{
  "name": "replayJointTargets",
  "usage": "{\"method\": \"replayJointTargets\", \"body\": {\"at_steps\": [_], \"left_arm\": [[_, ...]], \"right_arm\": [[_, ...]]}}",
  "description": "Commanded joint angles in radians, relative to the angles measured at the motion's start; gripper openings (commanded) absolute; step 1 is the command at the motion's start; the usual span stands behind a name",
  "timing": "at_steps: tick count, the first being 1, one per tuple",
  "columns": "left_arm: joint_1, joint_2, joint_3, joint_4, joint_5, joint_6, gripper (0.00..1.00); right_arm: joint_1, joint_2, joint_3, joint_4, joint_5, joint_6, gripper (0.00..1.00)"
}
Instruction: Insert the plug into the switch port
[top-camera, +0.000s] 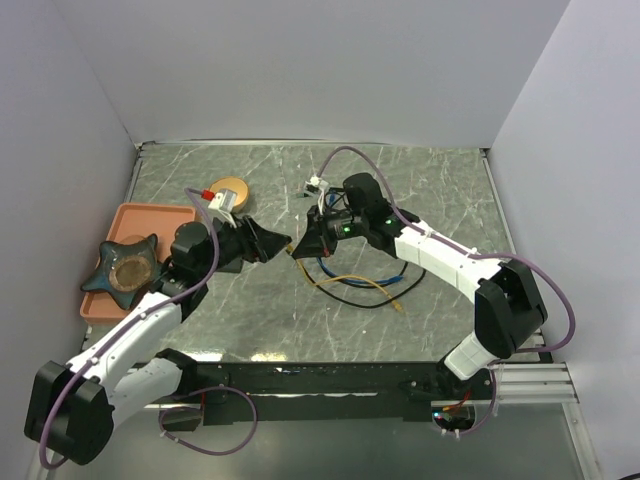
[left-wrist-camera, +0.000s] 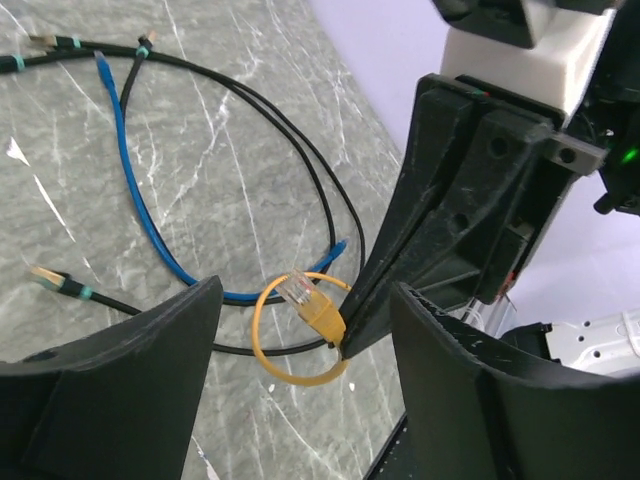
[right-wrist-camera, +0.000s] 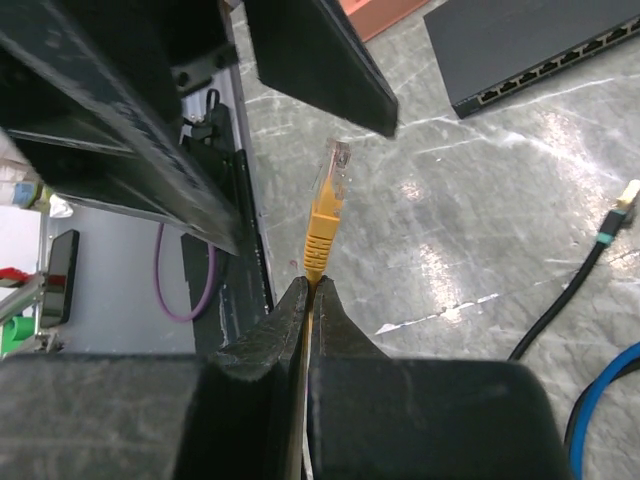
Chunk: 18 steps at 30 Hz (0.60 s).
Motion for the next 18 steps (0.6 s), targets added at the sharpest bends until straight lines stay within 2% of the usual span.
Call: {"method": "replayJointTargets", "body": {"at_steps": [1,2,3,5,6,8,9,12,13,14,15,16,17,18], "left_arm": [[-0.002,0.022,0.003,0.091,0.042,-0.018,0.69],[-0.002,0.025,0.002,0.097,0.042,-0.021,0.68],[-0.002,0.025,-0.003,0.105,0.042,-0.024,0.57],[-0.002,0.022,-0.012,0.132,0.039,-0.032,0.44],[-0.002,0.019,-0.018,0.150,0.042,-0.043,0.29],[-0.002,0.011,-0.038,0.201,0.044,-0.060,0.16],[-0.002,0.009,-0.043,0.212,0.047,-0.066,0.03],[-0.002,0.005,-0.041,0.212,0.047,-0.077,0.01],[-0.002,0.002,-0.038,0.198,0.036,-0.077,0.01],[-0.004,-0.009,-0.034,0.185,0.009,-0.077,0.01],[-0.004,-0.015,-0.032,0.159,-0.010,-0.075,0.01],[-0.005,-0.024,-0.031,0.140,-0.037,-0.080,0.01],[-0.005,-0.041,-0.025,0.116,-0.121,-0.087,0.01],[-0.005,-0.050,-0.026,0.074,-0.148,-0.104,0.01]], "right_arm": [[0.018,0.009,0.062,0.025,-0.030,0.000,0.00],[0.025,0.009,0.063,0.020,-0.034,-0.003,0.00],[0.029,0.006,0.065,0.011,-0.031,-0.010,0.01],[0.035,0.003,0.068,0.002,-0.024,-0.015,0.02],[0.038,0.003,0.068,-0.003,-0.022,-0.020,0.03],[0.038,0.002,0.065,0.000,-0.020,-0.015,0.06],[0.038,-0.005,0.059,0.005,-0.020,-0.007,0.08],[0.041,-0.029,0.047,0.022,0.013,0.013,0.29],[0.041,-0.040,0.041,0.032,0.033,0.019,0.42],[0.041,-0.054,0.033,0.040,0.059,0.028,0.46],[0.050,-0.096,0.013,0.043,0.152,0.042,0.52],[0.059,-0.126,-0.002,0.055,0.214,0.046,0.66],[0.071,-0.155,-0.016,0.056,0.276,0.046,0.73],[0.091,-0.208,-0.033,0.051,0.361,0.036,0.78]]}}
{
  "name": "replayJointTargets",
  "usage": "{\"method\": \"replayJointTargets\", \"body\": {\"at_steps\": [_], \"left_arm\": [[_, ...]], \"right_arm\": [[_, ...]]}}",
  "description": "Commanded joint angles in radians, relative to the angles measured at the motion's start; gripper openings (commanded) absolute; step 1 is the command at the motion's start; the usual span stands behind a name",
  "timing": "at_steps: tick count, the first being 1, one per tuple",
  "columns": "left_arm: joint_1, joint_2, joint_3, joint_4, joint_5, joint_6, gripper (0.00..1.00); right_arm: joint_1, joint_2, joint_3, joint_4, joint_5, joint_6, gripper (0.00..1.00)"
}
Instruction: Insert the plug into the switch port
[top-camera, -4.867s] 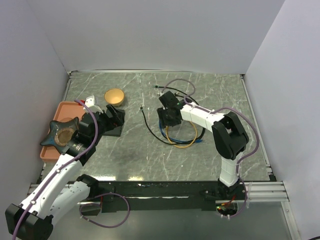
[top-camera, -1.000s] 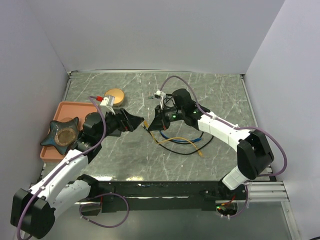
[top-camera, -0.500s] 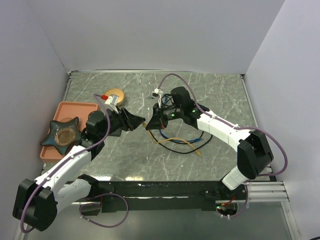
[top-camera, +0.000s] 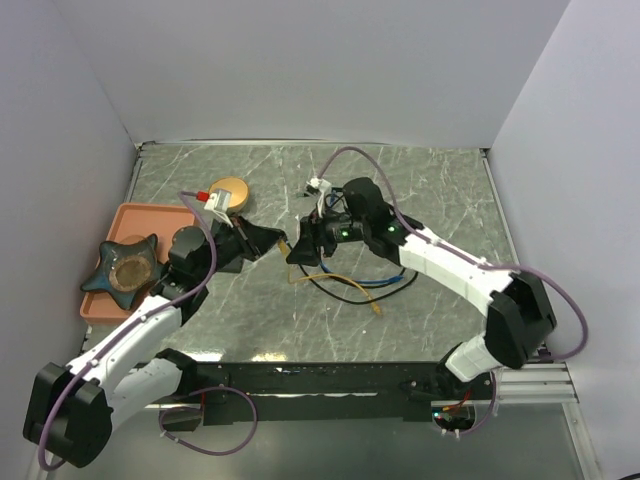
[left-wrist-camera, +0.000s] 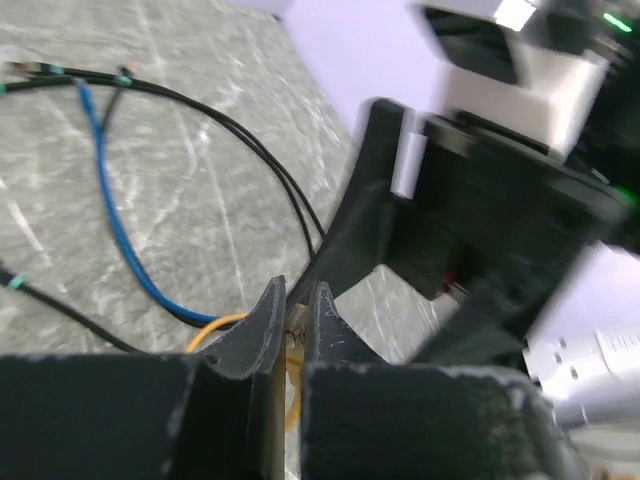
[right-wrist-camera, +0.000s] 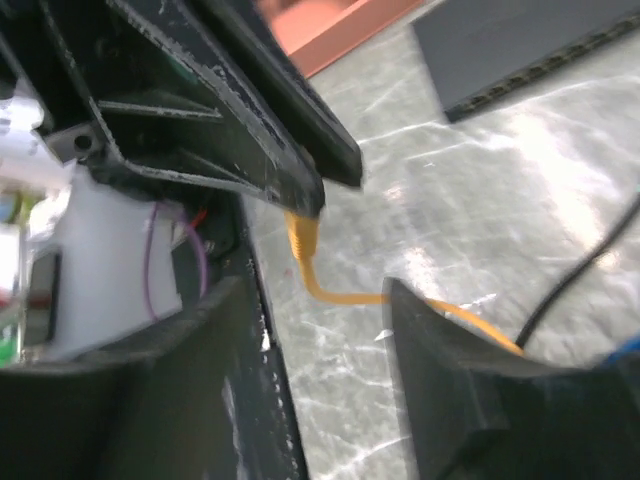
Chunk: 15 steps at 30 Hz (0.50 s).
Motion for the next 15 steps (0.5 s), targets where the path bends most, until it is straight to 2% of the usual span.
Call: {"method": "replayJointTargets", "body": {"at_steps": [1,3,4,8,11,15], "left_arm": [[0.000,-0.063,0.006,-0.055,-0.164,-0.043,0.01],[-0.001,-0.085,0.015,-0.101,-0.269,-0.095,0.01],[-0.001,-0.091,0.024,-0.165,-0.305,-0.111,0.01],[-0.001,-0.092,0.093,-0.317,-0.416,-0.187,0.01],[-0.003,-0.097,0.125,-0.393,-0.437,-0.235,0.01],[-0.003,-0.108,0.148,-0.434,-0.437,-0.281,0.01]], "right_arm": [[0.085,-0.192,-0.030,0.049,0.391,-0.003,0.86],[0.128,-0.225,-0.023,0.025,0.526,-0.031,0.91],[0.162,-0.226,-0.015,0.011,0.647,-0.037,0.92],[0.212,-0.179,0.033,-0.038,0.818,-0.048,0.92],[0.257,-0.122,0.066,-0.049,0.907,-0.057,0.90],[0.280,-0.004,0.165,-0.089,0.938,-0.060,0.86]]}}
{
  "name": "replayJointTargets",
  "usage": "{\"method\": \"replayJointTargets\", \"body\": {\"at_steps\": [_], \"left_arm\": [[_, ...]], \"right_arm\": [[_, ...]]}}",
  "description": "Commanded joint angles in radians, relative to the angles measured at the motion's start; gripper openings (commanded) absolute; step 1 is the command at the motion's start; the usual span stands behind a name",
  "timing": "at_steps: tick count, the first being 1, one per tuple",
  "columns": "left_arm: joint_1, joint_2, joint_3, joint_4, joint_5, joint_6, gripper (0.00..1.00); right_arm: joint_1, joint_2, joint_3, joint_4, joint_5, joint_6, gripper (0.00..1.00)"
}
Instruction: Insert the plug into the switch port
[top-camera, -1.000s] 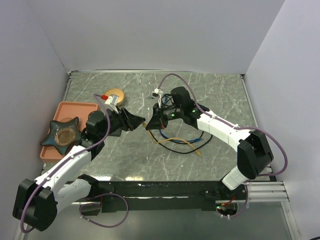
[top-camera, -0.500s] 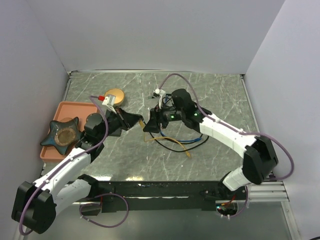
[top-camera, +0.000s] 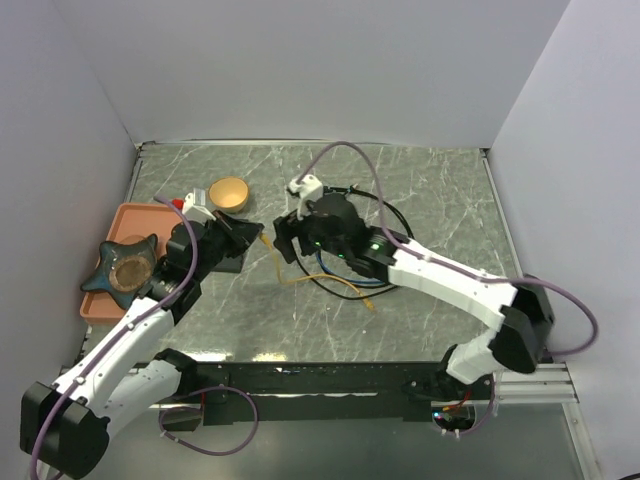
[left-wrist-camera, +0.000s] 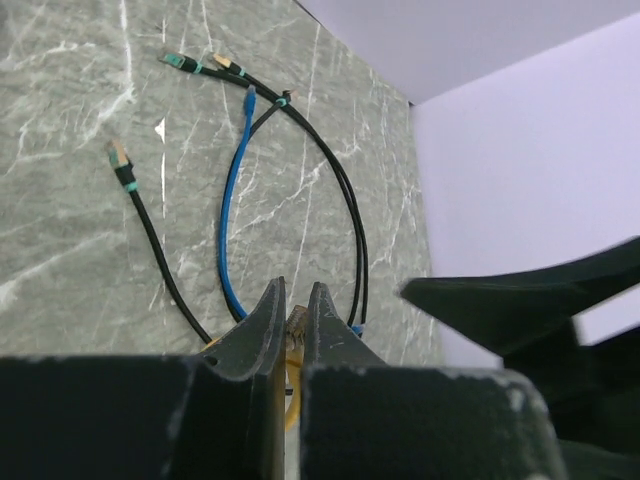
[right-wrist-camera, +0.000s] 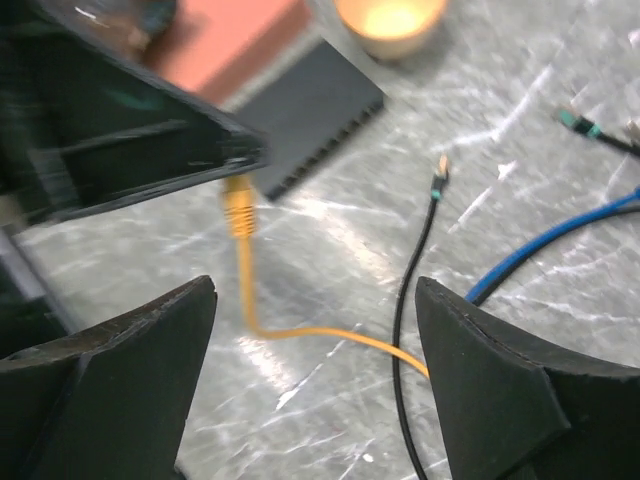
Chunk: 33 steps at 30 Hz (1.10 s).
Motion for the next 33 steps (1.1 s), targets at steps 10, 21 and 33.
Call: {"method": "replayJointTargets", "body": {"at_steps": [10,21,33], "left_arm": [[-0.002,-0.065,0.062,-0.107,-0.090,-0.076,0.01],[-0.002,-0.055,0.066,-0.105,-0.087,-0.073,0.01],[-0.002,-0.056,0.056,-0.082,-0.067,-0.079,0.01]], "right_arm": [[0.046,0.159,0.182,-0.027,0.049,-0.030,0.68],[0.052,0.118,0.145,0.015,-0.034,-0.017,0.61],[0.071,0.184,0.188,0.019,-0.037,0.003,0.52]]}}
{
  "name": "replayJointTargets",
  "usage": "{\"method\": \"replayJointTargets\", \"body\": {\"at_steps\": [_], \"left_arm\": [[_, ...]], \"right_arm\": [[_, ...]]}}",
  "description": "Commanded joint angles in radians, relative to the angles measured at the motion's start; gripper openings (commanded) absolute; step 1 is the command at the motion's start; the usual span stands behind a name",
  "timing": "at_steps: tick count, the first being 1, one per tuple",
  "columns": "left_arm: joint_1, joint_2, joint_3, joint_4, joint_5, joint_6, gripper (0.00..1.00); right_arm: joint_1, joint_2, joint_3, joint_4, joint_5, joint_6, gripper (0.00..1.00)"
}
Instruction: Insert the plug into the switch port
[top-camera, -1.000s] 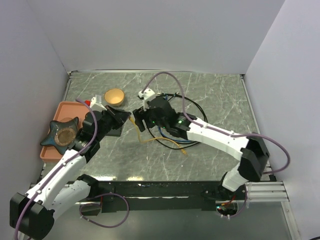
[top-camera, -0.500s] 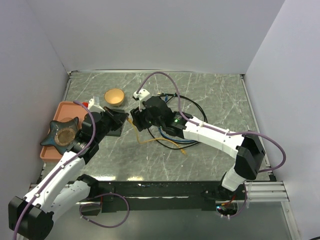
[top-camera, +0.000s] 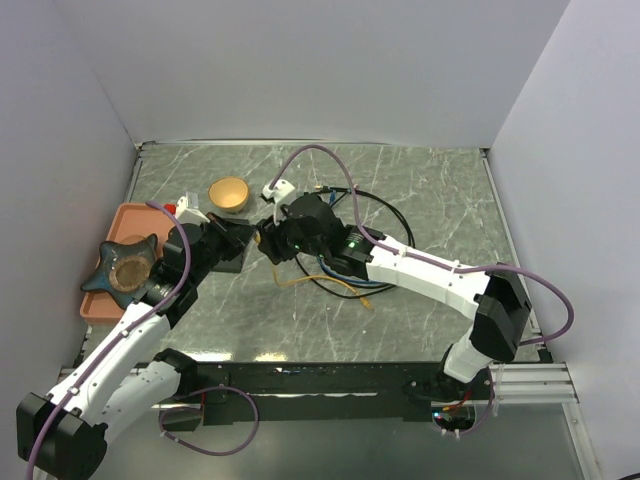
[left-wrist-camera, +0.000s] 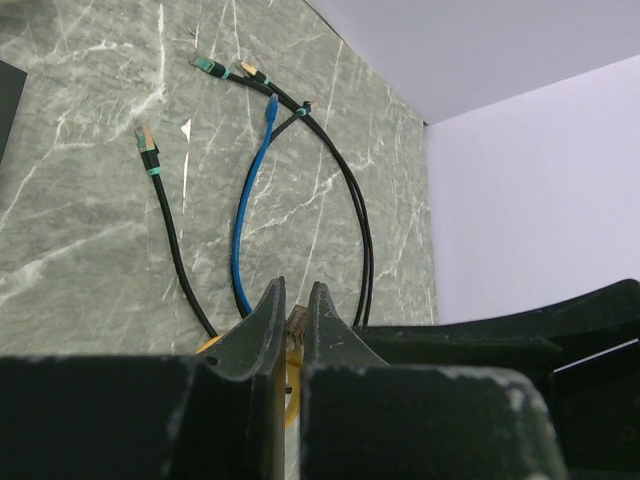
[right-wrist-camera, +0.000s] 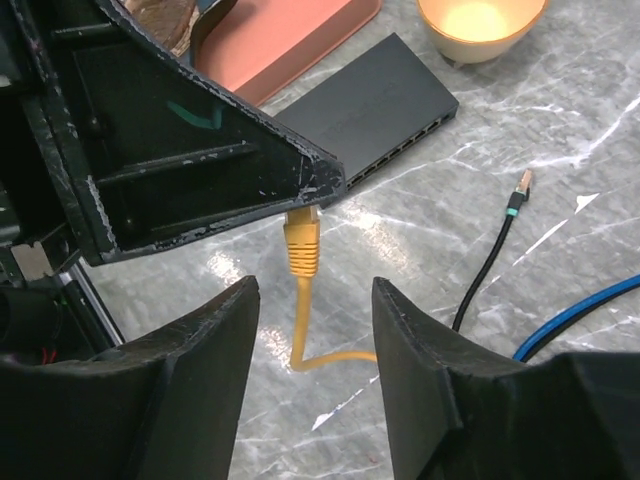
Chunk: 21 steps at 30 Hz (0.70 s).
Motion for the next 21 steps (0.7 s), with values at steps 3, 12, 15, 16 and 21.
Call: {"method": "replayJointTargets", "body": {"at_steps": [3,12,15,16,21], "left_arm": [[-0.002,-0.007,0.035,0.026,0.012,-0.022,0.01],[-0.002,-0.002,0.035,0.027,0.013,-0.027,0.01],[-0.002,0.000,0.032,0.027,0.013,-0.028,0.01],[-0.002,-0.002,0.032,0.027,0.013,-0.028,0.01],[-0.002,-0.002,0.035,0.029,0.029,-0.027,0.02]], "right_arm": [[0.010,0.043,0.086,0.003,0.018,0.017,0.49],[0.010,0.064,0.098,0.000,0.041,0.021,0.42],[0.010,0.073,0.104,0.002,0.042,0.021,0.37],[0.012,0.078,0.107,0.002,0.041,0.018,0.37],[0.010,0.090,0.115,-0.003,0.048,0.019,0.19]]}}
